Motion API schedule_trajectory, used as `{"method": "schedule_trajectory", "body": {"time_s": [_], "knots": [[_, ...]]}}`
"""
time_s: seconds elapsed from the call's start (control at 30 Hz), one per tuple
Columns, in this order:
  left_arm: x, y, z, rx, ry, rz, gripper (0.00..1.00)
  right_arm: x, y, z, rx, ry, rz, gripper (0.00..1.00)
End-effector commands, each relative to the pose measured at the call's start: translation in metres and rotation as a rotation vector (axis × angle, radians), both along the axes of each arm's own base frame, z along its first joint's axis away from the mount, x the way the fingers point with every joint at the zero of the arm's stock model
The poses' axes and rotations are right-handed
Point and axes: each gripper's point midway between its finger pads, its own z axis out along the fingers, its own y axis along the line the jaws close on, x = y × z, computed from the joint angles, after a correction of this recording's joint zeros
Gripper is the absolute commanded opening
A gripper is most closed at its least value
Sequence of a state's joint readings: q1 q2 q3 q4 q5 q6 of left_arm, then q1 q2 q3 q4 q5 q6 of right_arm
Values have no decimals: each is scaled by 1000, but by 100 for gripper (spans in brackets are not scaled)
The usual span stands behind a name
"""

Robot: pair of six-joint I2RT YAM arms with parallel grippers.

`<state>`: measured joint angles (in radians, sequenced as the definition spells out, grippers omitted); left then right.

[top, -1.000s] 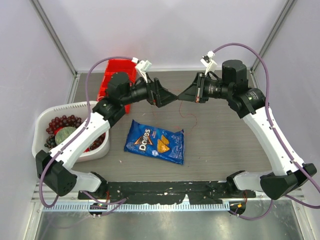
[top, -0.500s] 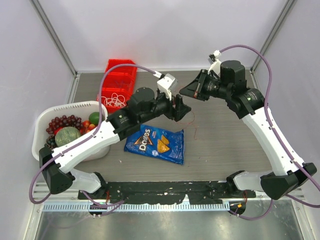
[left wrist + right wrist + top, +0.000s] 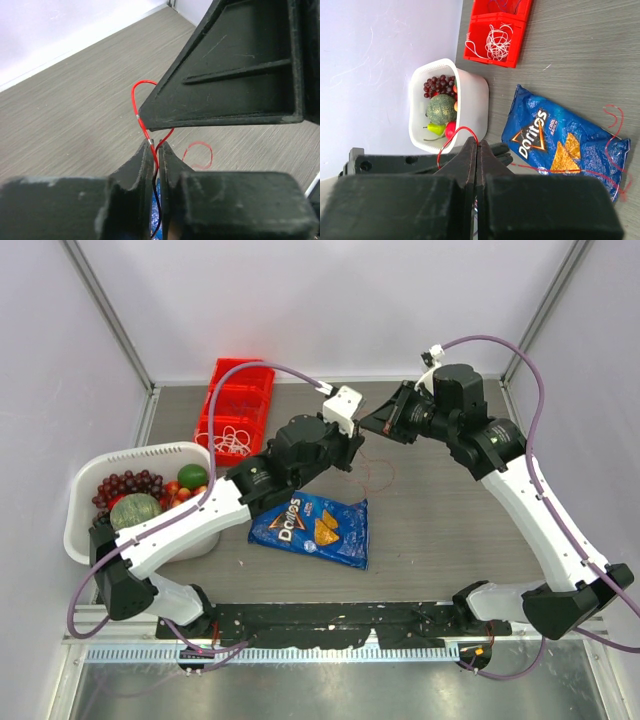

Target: Untangle the cables

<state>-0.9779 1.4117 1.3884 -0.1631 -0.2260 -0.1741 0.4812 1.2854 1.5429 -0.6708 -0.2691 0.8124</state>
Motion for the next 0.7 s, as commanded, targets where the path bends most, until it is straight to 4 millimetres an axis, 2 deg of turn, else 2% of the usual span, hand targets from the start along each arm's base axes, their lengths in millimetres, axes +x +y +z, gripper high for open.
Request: {"method": "schedule_trajectory", "body": {"time_s": [0.0,0.03,0.07,0.1,0.13,0.17,0.2,0.23,0.27,0.3,0.33,0.37,0.47,0.5,0.53,0.63,0.67], "knots": [[8,-6,22,-15,-65,12,1,4,0,27,41,-64,-28,1],[9,-8,20,-11,-69,8,0,5,1,27,40,-60,-28,1],[12,-7,19,-8,-75,14,0,9,0,25,30,-55,-39,10],[15,-6,18,-12,-79,21,0,13,-2,15,-6,-36,-41,22],[20,-3,17,-23,-71,35,0,14,-10,12,-53,-41,-49,55],[27,2,15,-30,-57,59,0,21,-17,6,-87,-29,-64,62],[34,7,14,-42,-41,80,0,28,-40,6,-141,-20,-114,65],[44,14,13,-55,-30,109,0,32,-51,10,-162,-25,-142,67],[56,23,13,-74,-18,143,0,39,-74,7,-186,-10,-191,70],[66,32,14,-101,-13,169,0,38,-84,12,-188,-23,-201,70],[78,41,15,-132,-5,198,0,42,-105,12,-213,-24,-244,75],[88,48,15,-157,1,228,0,43,-119,16,-226,-36,-285,75],[132,79,11,-200,19,391,0,36,-135,9,-311,-27,-319,75],[149,95,7,-202,25,473,0,34,-140,7,-330,-24,-334,75],[165,112,13,-222,19,578,0,31,-143,1,-360,-17,-327,75],[207,158,13,-202,16,843,0,28,-157,-16,-433,11,-360,75],[224,170,1,-165,22,909,0,29,-159,-20,-446,18,-362,74]]}}
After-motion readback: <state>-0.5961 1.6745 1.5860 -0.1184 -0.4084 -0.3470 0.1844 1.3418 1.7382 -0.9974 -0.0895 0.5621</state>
